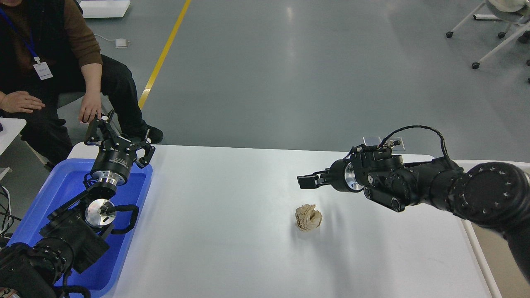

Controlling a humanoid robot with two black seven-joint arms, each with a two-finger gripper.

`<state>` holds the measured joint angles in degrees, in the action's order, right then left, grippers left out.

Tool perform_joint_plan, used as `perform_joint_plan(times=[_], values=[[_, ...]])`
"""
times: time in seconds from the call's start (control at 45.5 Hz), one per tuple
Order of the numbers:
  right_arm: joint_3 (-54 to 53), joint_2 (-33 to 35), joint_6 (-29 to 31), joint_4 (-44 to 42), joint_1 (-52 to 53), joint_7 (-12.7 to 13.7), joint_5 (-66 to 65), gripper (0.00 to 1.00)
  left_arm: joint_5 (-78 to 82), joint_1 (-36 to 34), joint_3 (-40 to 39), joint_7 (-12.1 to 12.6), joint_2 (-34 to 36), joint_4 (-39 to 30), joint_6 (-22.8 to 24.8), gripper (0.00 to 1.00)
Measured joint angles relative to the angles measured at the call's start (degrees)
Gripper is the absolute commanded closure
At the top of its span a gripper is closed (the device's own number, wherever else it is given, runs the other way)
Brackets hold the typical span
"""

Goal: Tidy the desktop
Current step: 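Swing the right gripper over the table toward the crumpled paper ball, then lower the right gripper onto the paper ball and close on it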

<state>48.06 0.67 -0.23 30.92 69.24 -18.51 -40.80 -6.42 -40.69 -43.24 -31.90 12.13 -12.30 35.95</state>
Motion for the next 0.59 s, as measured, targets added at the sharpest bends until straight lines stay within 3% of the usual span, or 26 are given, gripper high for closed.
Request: perform_joint_plan(times=[0.593], values=[[0.4, -0.6, -0.4, -1.4, -4.7, 0.0, -1.4, 0.0, 0.0, 0.0, 0.0, 0.0, 0.0, 0.0, 0.0, 0.0]])
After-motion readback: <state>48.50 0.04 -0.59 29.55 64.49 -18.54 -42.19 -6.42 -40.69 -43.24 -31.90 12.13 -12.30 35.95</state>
